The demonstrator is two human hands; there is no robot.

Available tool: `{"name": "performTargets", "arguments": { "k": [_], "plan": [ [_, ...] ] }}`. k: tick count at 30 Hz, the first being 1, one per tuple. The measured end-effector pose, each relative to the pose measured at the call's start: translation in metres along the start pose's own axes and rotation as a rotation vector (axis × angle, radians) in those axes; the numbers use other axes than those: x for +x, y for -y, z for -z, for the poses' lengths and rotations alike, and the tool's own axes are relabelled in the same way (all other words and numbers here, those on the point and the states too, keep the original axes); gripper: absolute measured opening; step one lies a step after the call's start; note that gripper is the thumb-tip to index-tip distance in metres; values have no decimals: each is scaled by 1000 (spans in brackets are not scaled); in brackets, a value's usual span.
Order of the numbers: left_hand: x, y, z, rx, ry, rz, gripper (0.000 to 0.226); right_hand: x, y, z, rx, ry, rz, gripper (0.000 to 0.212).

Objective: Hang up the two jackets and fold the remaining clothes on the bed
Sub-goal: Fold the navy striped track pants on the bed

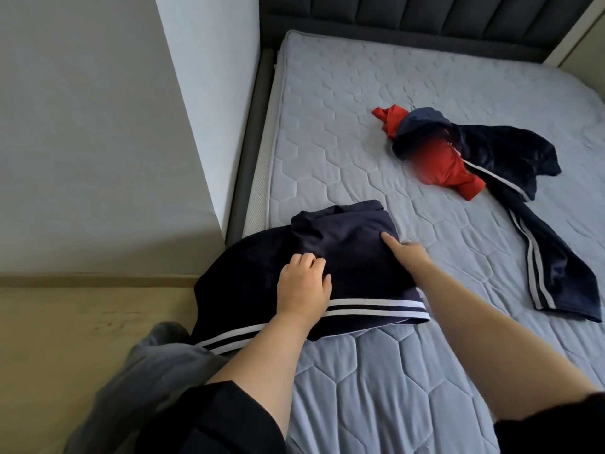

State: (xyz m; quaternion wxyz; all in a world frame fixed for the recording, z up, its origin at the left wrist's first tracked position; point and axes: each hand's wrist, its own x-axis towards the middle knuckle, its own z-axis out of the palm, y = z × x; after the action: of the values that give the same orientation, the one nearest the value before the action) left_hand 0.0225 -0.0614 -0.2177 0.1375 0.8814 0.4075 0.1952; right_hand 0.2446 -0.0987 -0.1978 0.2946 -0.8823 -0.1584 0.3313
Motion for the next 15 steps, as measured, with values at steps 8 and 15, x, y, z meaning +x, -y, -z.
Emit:
{"name": "performTargets", "arguments": {
  "k": [8,15],
  "plan": [
    [6,1,-18,-33,572,192,65,-9,1,24,109,328,-37,61],
    [29,-53,-5,13,481,65,52,-28,43,78,-145,-125,188,34]
  ]
}}
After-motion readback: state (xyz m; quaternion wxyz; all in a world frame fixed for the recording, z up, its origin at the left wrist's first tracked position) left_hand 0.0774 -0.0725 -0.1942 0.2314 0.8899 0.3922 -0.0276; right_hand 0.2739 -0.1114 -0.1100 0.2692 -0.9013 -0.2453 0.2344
